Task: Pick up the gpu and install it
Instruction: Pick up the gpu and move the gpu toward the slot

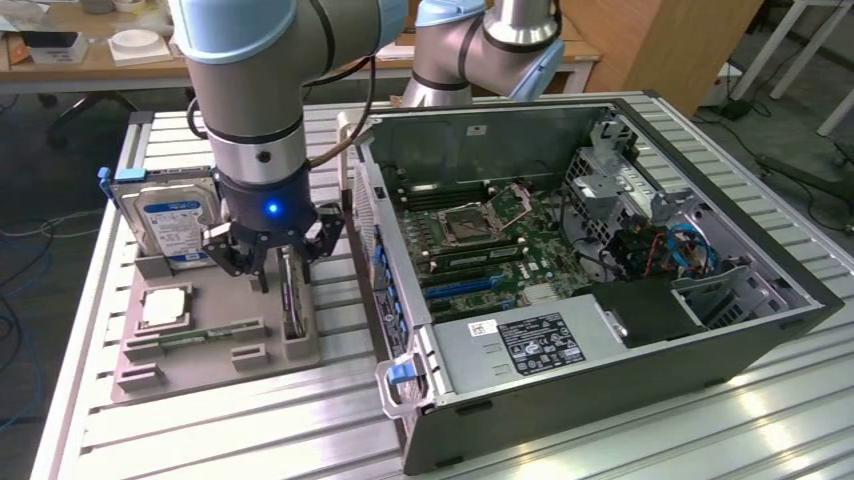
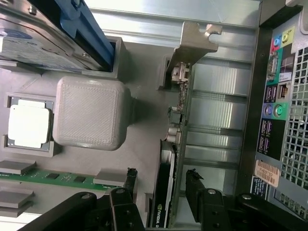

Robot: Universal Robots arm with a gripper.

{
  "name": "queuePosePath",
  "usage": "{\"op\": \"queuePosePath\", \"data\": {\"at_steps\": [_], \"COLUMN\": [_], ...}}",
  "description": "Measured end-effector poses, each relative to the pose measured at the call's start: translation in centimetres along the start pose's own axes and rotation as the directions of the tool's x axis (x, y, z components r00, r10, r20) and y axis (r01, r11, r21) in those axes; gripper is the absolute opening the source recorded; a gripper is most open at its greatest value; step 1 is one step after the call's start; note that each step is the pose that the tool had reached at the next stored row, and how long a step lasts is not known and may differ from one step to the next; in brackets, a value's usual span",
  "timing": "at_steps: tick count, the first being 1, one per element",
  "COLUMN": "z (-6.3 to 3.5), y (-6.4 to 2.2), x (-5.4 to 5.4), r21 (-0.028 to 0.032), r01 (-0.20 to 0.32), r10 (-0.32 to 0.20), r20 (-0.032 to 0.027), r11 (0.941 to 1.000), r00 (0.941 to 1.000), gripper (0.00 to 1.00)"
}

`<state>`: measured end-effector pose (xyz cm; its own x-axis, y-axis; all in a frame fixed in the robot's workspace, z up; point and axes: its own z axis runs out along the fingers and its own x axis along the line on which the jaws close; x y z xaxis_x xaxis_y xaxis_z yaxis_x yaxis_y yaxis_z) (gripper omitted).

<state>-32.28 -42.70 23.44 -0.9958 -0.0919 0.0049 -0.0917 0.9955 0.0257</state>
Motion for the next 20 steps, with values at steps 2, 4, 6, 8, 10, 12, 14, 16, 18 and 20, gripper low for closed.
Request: {"op": "queuePosePath", "data": {"at_steps": [2,4,6,8,10,12,14,16,18,20], "z": [0.02,0.09,0.24,0.32,0.31,0.32,0.33,0.34,0.33,0.33], "y": [0.0,0.0,-0.01,-0.02,-0.02,-0.01,-0.02,-0.02,-0.02,-0.02], "x": [0.0,-0.01,-0.02,-0.02,-0.02,-0.02,-0.05,-0.12,-0.14,-0.14], "r21": [0.0002,-0.0001,-0.0001,0.0,0.0001,0.0,-0.0001,0.0001,0.0008,0.001], "r01": [0.0,0.0,0.0,0.0,0.0,0.0,0.0,-0.004,-0.017,-0.018], "r10": [0.0,0.0,0.0,0.0,0.0,0.0,0.0,0.004,0.017,0.018], "r20": [-0.0002,0.0002,0.0002,0.0,-0.0001,0.0,0.0002,0.0003,0.0004,0.0004], "r11": [1.0,1.0,1.0,1.0,1.0,1.0,1.0,1.0,0.9999,0.9998], "r00": [1.0,1.0,1.0,1.0,1.0,1.0,1.0,1.0,0.9999,0.9998], "gripper": [0.53,0.53,0.53,0.53,0.53,0.53,0.51,0.45,0.45,0.45]}}
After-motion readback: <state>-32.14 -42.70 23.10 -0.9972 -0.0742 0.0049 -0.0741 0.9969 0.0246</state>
